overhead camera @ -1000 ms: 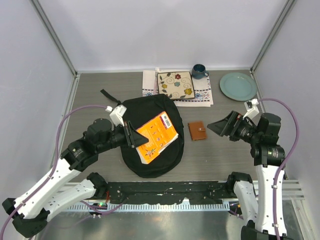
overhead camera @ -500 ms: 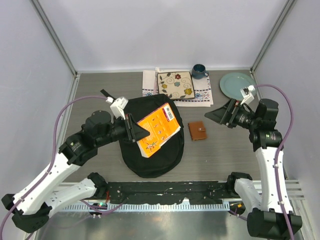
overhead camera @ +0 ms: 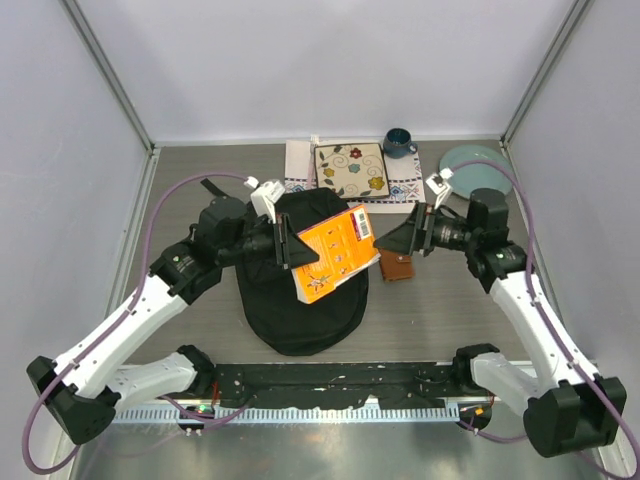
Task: Pack the student bag
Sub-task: Place the book in the student bag.
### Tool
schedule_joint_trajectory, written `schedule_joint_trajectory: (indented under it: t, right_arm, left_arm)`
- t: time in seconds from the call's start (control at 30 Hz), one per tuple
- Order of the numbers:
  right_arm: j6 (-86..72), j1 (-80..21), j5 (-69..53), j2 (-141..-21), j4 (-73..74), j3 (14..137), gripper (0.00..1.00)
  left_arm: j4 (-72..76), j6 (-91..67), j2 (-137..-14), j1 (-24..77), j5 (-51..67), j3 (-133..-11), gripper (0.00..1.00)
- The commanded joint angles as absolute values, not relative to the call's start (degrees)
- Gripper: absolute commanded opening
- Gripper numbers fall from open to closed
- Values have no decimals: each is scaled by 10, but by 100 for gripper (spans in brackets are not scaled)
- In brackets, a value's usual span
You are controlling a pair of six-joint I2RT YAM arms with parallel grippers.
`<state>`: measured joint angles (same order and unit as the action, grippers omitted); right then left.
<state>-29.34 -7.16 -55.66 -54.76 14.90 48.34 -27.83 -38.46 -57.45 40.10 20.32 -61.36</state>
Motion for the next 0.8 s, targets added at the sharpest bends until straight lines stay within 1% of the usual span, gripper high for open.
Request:
schedule_joint_trajectory:
  t: [0.0, 0.1, 0.17, 0.23, 0.37, 0.63, 0.67, 0.7, 0.77]
  right_arm:
    - [-316, -117, -559, -582, 35, 453, 91]
    - [-336, -125, -562, -596, -17, 434, 91]
    - [-358, -124, -572, -596, -50, 418, 91]
    - [-360, -125, -574, -592, -71, 414, 91]
    - [-358, -125, -582, -591, -80, 410, 92]
    - [-419, -125, -642, -571, -173, 385, 91]
    - [-419, -125, -645, -565, -176, 385, 91]
    - [-421, -125, -649, -559, -179, 383, 87]
    - [-427, -125, -658, -538, -188, 381, 84]
  left_arm:
    - [-140, -377, -577, 382, 336, -605, 0]
    - [-69, -403, -591, 374, 416, -584, 0]
    - [-21, -427, -605, 372, 447, -572, 0]
    - [-5, -436, -617, 372, 476, -570, 0]
    - [-3, -436, -618, 372, 497, -565, 0]
    - [-22, -417, -600, 371, 484, -557, 0]
    - [-31, -416, -599, 371, 477, -557, 0]
    - [-33, -412, -599, 370, 476, -556, 0]
    - [-42, -411, -599, 371, 470, -558, 0]
